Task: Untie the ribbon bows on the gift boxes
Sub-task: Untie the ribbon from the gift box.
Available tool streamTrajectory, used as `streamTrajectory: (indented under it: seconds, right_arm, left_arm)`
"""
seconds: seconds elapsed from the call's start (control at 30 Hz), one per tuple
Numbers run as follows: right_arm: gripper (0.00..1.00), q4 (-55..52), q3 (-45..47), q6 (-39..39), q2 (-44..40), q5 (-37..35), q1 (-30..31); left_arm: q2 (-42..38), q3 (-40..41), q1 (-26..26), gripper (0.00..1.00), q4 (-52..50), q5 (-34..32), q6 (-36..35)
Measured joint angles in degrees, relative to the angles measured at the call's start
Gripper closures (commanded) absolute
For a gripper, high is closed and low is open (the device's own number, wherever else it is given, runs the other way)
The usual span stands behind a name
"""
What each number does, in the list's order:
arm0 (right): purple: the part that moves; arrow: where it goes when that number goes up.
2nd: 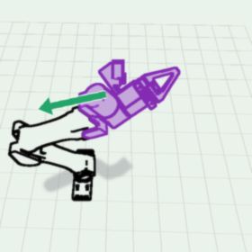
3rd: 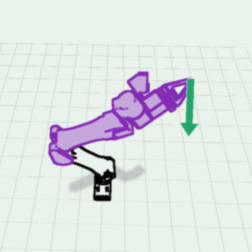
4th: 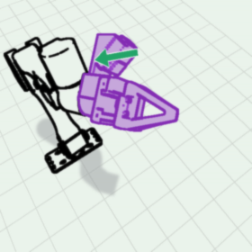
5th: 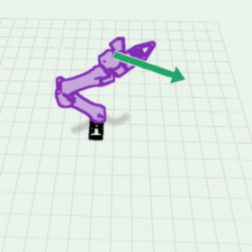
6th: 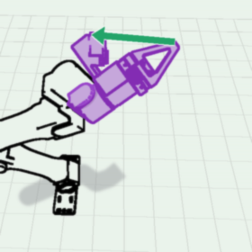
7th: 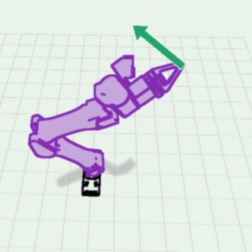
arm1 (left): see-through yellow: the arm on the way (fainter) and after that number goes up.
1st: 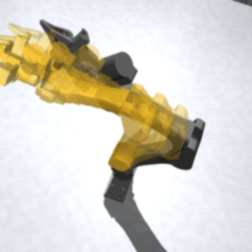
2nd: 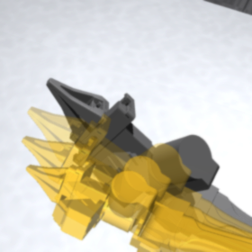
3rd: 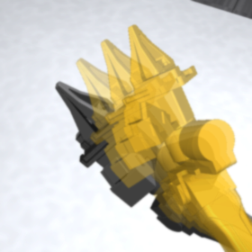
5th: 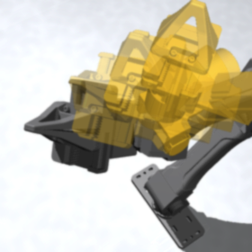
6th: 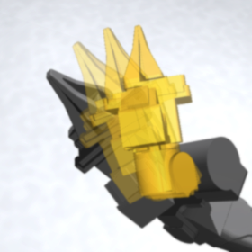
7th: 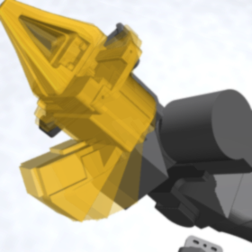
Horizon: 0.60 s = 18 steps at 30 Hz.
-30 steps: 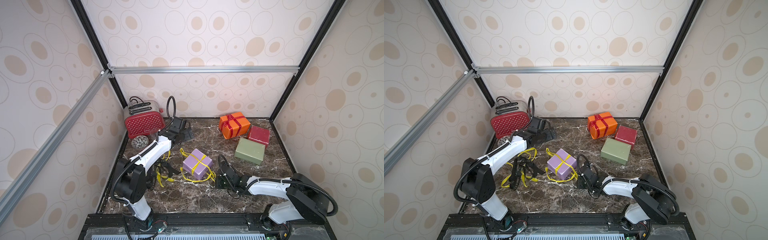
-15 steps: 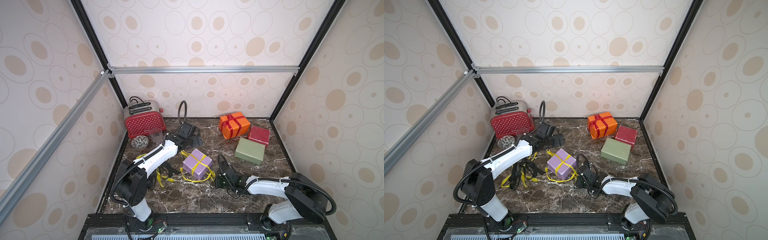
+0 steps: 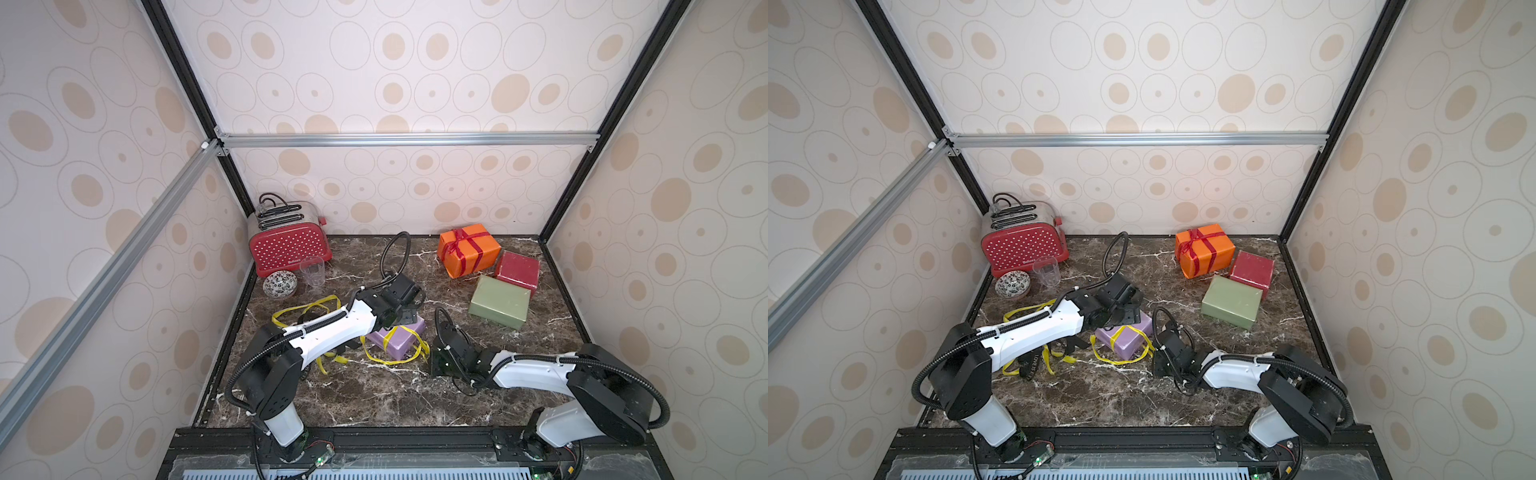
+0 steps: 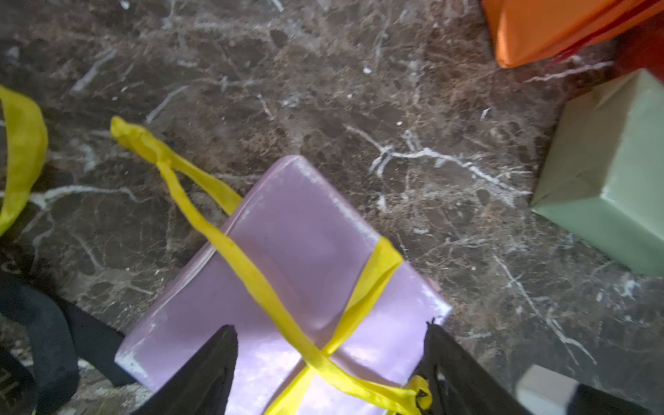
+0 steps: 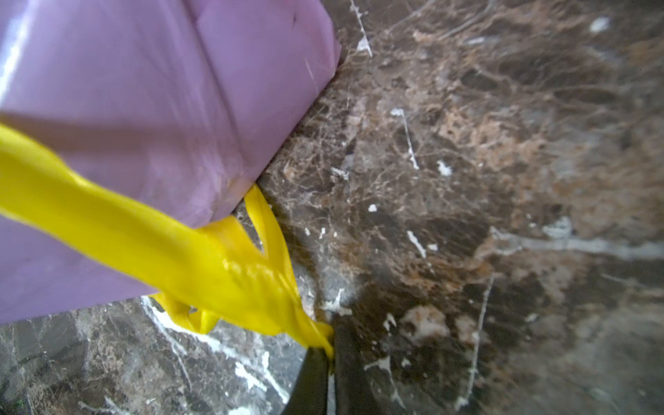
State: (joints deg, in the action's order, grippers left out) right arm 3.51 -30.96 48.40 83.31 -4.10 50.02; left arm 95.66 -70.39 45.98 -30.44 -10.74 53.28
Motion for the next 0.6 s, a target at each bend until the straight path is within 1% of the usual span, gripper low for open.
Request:
streamTrajectory:
  seconds: [0.1, 0.2, 0.37, 0.5, 0.6]
  right_arm:
    - [0.92, 0.1, 0.0, 0.0, 0.0, 0.0, 0.0]
    - [0.92, 0.2, 0.0, 0.0, 0.1, 0.2, 0.0]
    - [0.92, 0.9, 0.4, 0.0, 0.1, 0.6, 0.0]
    - [0.93, 1.3, 0.5, 0.0, 0.1, 0.7, 0.0]
    - [0.93, 1.3, 0.5, 0.0, 0.1, 0.7, 0.0]
  left_arm:
    - [0.0, 2.6, 0.4, 0.25, 0.4, -0.2, 2.6]
    - [0.1, 2.6, 0.4, 0.28, 1.4, -0.4, 4.4]
    - [0.6, 2.5, 0.4, 0.40, 2.2, -1.0, 6.1]
    - [1.4, 1.8, 0.4, 0.55, 2.6, -1.3, 6.6]
    - [2.4, 0.9, 0.4, 0.73, 2.6, -1.6, 6.4]
